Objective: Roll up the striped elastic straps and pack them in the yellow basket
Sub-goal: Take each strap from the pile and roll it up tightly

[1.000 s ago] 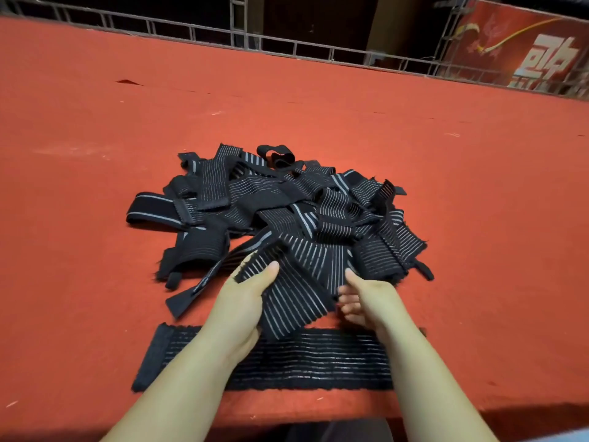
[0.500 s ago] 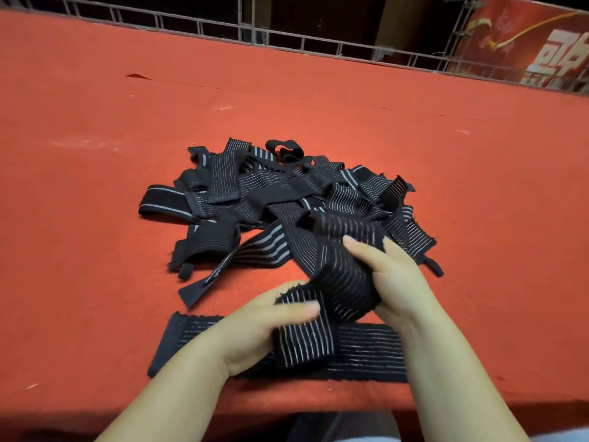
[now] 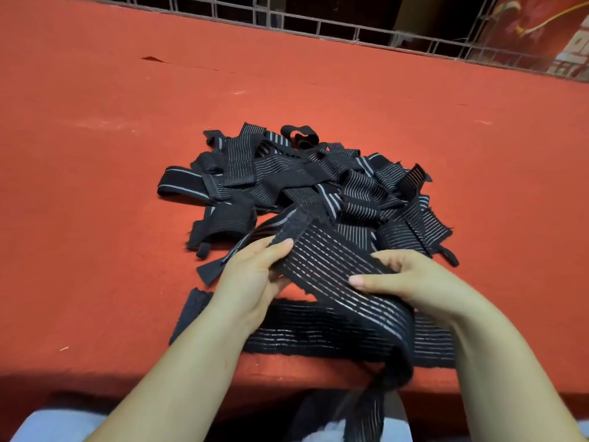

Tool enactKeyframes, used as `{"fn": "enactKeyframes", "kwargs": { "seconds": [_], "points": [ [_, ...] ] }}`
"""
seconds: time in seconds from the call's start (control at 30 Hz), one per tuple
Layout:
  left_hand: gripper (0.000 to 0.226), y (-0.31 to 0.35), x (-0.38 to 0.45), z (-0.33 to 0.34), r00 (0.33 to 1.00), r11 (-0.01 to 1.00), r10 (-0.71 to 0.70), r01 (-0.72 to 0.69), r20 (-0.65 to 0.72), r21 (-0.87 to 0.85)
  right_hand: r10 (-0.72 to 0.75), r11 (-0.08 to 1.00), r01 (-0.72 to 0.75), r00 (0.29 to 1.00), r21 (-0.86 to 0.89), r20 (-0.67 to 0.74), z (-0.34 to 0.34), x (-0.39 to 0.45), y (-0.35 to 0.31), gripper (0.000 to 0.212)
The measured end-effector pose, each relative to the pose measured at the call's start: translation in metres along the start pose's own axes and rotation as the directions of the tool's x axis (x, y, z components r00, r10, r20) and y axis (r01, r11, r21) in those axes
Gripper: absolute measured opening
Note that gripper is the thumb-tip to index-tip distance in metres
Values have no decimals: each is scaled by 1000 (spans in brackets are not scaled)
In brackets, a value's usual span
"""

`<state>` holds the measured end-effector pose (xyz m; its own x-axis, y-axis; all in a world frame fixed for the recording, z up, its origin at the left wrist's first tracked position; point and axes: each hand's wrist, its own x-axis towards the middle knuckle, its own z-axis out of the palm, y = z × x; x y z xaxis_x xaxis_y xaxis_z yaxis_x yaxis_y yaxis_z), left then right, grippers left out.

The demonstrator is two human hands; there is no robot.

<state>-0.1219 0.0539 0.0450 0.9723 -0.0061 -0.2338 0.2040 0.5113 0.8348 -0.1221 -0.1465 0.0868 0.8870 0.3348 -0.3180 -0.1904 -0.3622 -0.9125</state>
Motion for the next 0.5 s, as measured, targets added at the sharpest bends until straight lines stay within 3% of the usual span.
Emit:
{"fn": "enactKeyframes", "kwargs": {
  "seconds": [0.1, 0.17, 0.27, 0.37, 0.43, 0.5],
  "points": [
    [16, -3, -1, -7, 1000, 996, -5, 7, -27, 93, 49, 980, -72, 991, -186, -124, -25, -3, -6, 70],
    [14, -6, -1, -9, 1000, 989, -24, 26, -18, 143, 50, 952, -118, 970, -282, -236, -42, -6, -13, 62],
    [16, -12, -4, -7, 996, 971, -91, 84, 21, 225, 37, 898, -186, 935, -398, -353, -54, -5, -20, 32],
    [21, -15, -3, -7, 994, 961, -108, 98, 25, 258, -53, 821, -219, 890, -527, -454, -39, 8, -9, 29],
    [24, -14, -3, -7, 994, 957, -99, 84, 40, 279, -130, 827, -120, 910, -549, -393, -16, 18, 4, 38],
    [25, -11, -4, -9, 994, 943, -78, 46, 82, 330, -147, 878, 13, 959, -478, -244, 13, 26, 12, 48]
  ]
}}
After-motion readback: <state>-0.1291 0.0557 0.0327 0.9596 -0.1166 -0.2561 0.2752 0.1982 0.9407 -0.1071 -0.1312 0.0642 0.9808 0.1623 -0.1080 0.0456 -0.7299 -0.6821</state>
